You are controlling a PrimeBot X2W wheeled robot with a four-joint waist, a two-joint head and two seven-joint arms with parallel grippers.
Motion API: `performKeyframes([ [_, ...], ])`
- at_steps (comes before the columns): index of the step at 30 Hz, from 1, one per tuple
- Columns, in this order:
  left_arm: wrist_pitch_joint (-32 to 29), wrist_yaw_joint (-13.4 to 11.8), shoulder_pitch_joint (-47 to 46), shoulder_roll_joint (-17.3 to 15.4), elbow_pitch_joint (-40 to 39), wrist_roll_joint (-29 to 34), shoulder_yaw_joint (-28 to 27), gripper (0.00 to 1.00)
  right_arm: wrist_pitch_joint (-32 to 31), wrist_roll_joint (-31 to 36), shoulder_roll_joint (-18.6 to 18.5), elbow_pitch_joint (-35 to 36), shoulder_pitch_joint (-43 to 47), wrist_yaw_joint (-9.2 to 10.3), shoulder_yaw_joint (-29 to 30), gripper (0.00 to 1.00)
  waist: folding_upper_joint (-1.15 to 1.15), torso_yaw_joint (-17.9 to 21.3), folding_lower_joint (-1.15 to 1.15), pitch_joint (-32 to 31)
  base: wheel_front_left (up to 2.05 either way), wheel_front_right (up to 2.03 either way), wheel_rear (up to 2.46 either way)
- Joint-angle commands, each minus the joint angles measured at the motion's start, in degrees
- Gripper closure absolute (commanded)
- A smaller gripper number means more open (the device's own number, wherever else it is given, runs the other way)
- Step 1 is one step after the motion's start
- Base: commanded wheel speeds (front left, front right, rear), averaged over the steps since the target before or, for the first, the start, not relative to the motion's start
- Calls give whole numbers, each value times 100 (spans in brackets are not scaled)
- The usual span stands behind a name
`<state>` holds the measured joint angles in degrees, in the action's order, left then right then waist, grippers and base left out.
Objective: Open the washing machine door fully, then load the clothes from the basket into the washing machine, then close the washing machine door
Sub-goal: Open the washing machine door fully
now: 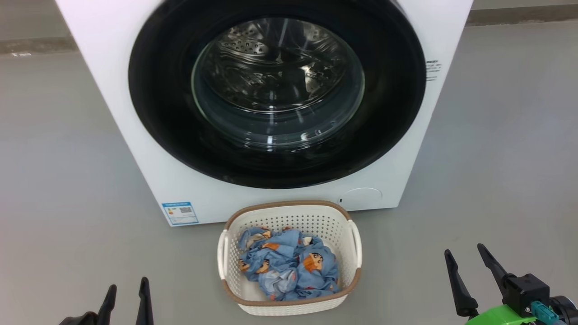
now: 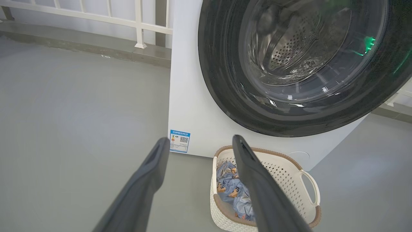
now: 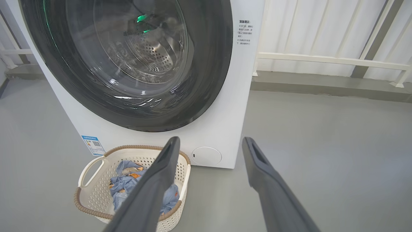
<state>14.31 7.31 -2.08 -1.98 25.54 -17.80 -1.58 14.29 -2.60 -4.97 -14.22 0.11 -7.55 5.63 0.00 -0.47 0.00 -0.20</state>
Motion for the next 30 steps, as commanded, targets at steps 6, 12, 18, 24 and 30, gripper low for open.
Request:
performKeyframes([
  [6,69,18,-250,-115,-170,-10,-167,0,71,34,-36,150,-69,6,-165,0,0,23,0,27,117,117,-234],
  [12,69,18,-279,-117,-168,-8,-145,0,71,31,-27,173,-82,6,-169,0,0,39,0,57,112,112,-223],
  [18,69,18,-286,-114,-191,-102,-134,0,71,36,-26,184,-88,6,-175,0,0,58,0,66,69,69,-139],
  [24,69,18,-295,-113,-177,-124,-118,0,71,45,-41,181,-88,6,-172,0,0,64,0,56,27,27,-54],
  [30,69,18,-294,-114,-174,-119,-115,0,71,34,-39,218,-87,6,-150,0,0,43,0,47,0,0,0],
])
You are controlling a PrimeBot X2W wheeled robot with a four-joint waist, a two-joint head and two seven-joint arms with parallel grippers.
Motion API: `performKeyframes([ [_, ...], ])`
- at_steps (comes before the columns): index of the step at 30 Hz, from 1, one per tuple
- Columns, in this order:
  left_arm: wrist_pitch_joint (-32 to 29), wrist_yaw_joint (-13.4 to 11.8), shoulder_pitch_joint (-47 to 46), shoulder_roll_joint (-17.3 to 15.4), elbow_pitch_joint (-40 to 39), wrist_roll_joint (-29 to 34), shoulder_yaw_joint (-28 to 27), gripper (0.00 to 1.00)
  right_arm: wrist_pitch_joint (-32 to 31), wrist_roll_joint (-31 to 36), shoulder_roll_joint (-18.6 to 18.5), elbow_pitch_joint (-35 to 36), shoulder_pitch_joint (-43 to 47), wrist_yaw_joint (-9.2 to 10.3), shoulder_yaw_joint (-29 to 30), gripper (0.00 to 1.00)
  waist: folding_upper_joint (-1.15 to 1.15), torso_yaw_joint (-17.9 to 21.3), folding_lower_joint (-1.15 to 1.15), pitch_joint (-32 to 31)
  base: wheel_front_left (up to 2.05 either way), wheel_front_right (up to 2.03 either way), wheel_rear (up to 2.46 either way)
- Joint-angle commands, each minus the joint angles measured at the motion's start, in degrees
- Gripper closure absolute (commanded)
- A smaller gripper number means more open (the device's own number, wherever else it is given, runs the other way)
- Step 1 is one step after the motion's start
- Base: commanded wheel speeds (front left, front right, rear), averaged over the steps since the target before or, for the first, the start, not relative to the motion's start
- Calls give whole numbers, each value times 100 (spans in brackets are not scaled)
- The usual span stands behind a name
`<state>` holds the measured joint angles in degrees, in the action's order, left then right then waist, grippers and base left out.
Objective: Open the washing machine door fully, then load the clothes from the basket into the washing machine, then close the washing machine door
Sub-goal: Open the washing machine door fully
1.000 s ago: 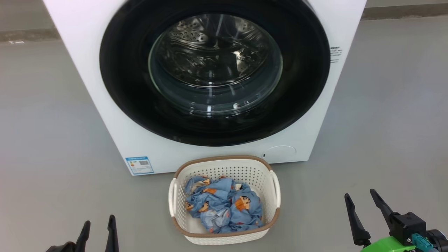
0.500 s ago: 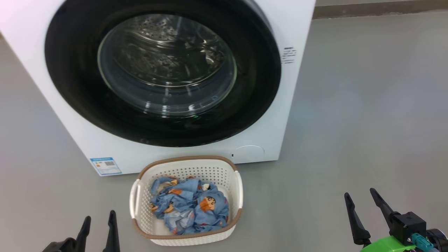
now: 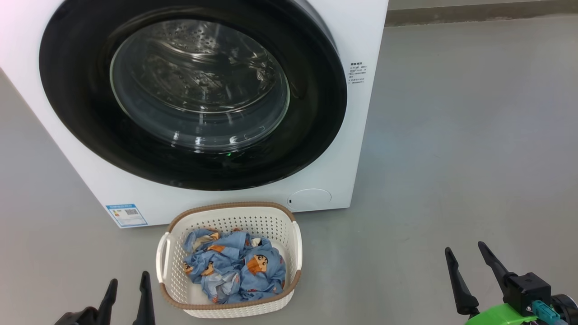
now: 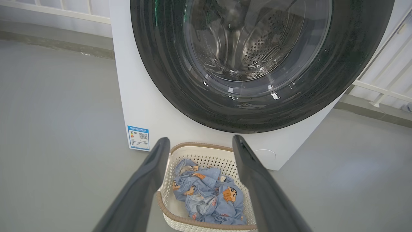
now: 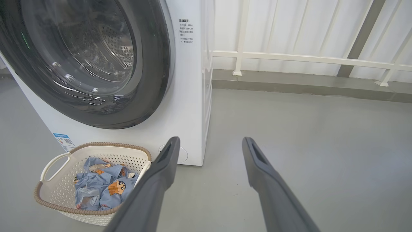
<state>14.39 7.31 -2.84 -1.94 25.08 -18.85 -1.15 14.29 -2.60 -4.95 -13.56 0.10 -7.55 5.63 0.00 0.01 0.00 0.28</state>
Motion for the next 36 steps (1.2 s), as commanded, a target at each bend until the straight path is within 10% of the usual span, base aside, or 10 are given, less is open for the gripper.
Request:
performKeyframes([
  [1,61,18,-217,-119,-131,-15,-157,0,71,40,-40,160,-86,6,-147,0,0,-10,0,-2,0,0,0],
  [5,61,18,-200,-127,-163,-29,-148,0,71,70,-32,184,-82,6,-139,0,0,-30,0,3,0,0,0],
  [7,61,18,-192,-128,-171,-24,-147,0,71,81,-27,165,-80,6,-148,83,0,-38,0,4,0,0,0],
  [8,61,18,-190,-128,-177,-26,-149,0,71,85,-27,153,-81,6,-158,100,0,-42,0,5,0,0,0],
  [19,61,18,-160,-123,-202,-14,-158,0,71,-68,-2,151,-109,6,-168,100,0,-42,0,2,0,0,0],
  [36,61,18,-182,-114,-188,-16,-213,0,71,-3669,204,-341,-342,6,473,100,0,-92,0,63,0,0,0],
])
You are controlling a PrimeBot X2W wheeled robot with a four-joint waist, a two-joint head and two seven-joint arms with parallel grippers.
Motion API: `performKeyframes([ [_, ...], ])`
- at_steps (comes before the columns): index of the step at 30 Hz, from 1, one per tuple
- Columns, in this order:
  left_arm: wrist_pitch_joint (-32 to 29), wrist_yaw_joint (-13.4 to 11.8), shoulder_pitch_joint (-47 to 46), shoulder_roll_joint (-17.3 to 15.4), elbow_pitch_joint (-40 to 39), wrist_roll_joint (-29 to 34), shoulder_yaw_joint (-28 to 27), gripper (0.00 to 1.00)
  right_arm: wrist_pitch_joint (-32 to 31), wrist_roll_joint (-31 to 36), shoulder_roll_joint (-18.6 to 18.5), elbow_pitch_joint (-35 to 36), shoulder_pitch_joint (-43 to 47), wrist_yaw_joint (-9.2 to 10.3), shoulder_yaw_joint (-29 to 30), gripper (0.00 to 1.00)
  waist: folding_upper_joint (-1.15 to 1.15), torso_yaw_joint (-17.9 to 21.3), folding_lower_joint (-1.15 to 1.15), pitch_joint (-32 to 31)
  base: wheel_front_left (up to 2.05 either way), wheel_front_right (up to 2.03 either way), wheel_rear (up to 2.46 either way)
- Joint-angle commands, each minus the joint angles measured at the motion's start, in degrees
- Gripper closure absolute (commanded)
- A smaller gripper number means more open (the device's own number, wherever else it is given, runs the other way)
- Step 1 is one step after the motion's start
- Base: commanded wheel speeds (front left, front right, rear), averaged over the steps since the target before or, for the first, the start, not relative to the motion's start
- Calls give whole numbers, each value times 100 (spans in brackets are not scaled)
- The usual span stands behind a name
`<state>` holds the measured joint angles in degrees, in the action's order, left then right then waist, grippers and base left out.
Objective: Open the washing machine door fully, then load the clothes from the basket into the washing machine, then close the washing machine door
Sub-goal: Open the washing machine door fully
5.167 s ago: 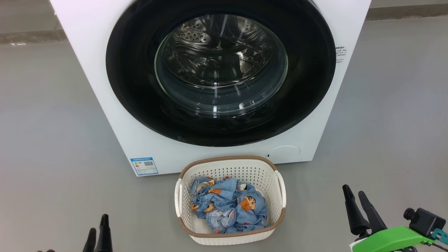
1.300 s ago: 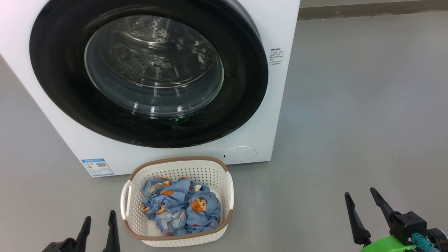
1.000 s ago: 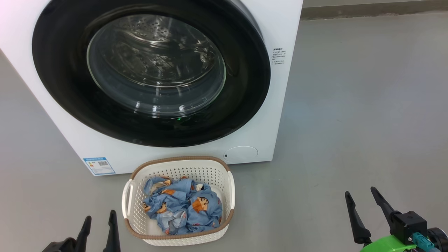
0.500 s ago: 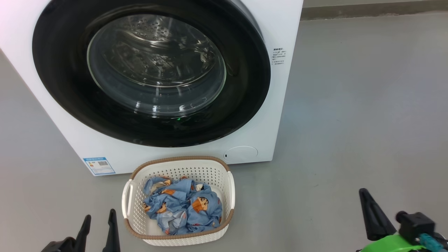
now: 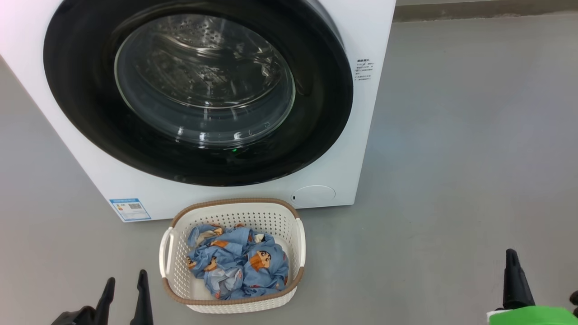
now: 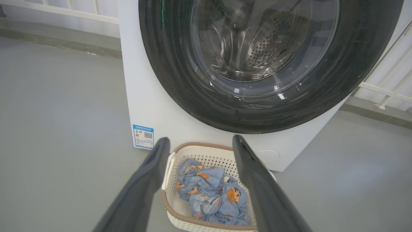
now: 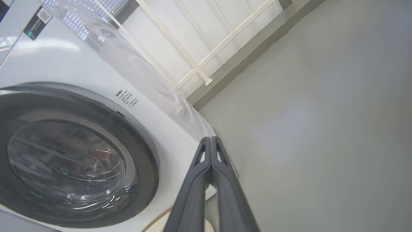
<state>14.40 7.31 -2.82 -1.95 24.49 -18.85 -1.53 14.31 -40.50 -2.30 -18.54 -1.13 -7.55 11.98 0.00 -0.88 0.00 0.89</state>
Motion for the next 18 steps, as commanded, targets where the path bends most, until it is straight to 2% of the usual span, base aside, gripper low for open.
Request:
performKeyframes([
  [1,60,18,-182,-113,-129,-16,-184,0,69,-130,-60,104,-247,6,-130,100,0,-9,0,11,0,0,0],
  [8,60,18,-220,-121,-140,-8,-200,0,69,-1893,-162,-287,-423,6,-80,100,0,-79,0,135,0,0,0],
  [13,60,18,-295,-147,-173,-20,-191,0,-61,-3472,-622,-404,-577,6,-293,100,0,-129,0,324,0,0,0],
  [18,60,18,-398,-197,-210,-44,-144,0,-364,-4481,-1053,-411,-762,6,-134,100,0,-181,0,592,0,0,0],
])
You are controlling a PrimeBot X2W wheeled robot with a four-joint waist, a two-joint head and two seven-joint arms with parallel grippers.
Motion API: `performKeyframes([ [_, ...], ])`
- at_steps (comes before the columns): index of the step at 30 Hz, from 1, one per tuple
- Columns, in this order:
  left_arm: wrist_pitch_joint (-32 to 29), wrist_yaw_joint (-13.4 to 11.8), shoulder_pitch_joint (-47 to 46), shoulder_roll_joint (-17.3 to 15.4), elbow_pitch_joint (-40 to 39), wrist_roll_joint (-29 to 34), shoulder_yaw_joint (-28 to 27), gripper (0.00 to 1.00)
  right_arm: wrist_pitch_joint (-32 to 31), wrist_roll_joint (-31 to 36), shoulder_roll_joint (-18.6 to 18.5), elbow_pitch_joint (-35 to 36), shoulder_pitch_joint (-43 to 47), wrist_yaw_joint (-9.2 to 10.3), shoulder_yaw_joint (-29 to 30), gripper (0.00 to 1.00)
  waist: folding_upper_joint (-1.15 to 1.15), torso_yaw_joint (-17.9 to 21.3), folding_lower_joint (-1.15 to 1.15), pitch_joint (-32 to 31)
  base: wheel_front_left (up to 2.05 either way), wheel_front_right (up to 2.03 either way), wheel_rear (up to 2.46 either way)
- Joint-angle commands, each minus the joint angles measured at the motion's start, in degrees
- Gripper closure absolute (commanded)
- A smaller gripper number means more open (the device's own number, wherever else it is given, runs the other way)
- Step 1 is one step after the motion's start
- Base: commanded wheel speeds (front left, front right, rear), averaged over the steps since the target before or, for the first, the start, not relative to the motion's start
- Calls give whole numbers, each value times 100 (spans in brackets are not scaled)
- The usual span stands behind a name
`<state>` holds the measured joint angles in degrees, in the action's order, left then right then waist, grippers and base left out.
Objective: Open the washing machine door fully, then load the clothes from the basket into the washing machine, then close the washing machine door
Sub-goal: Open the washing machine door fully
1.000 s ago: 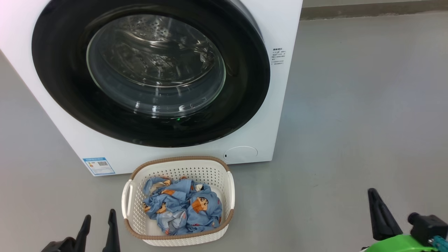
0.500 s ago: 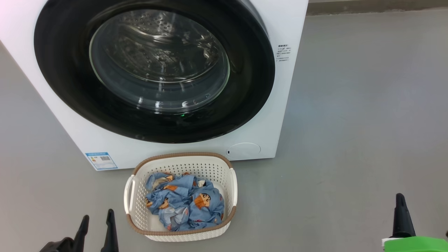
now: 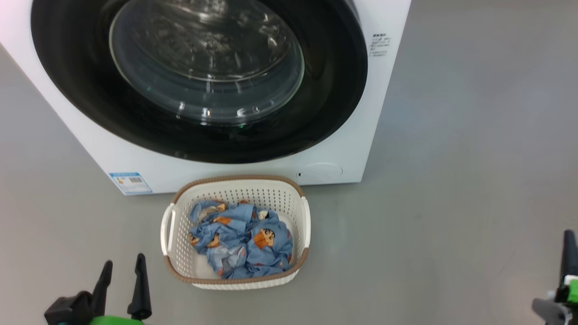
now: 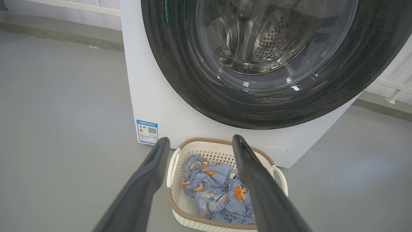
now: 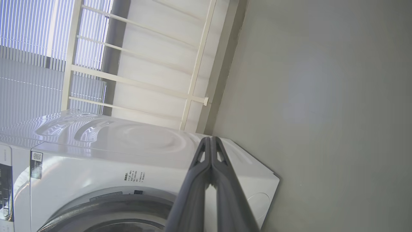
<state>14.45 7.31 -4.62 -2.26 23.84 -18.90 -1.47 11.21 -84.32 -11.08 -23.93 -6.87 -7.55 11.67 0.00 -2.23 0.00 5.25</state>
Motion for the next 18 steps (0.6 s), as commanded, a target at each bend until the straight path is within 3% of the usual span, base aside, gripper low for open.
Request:
performKeyframes([
  [1,55,18,-244,-177,-147,-43,-128,0,-115,-225,-238,119,-235,6,-67,100,0,-55,0,217,0,0,0],
  [11,55,18,-508,-331,-294,-93,70,0,-977,-1033,-726,201,-1067,6,490,100,0,-170,0,878,0,0,0],
  [18,55,18,-552,-542,-361,-104,142,0,-1841,-1292,-698,296,-1895,6,657,100,0,-180,0,1326,0,0,0],
])
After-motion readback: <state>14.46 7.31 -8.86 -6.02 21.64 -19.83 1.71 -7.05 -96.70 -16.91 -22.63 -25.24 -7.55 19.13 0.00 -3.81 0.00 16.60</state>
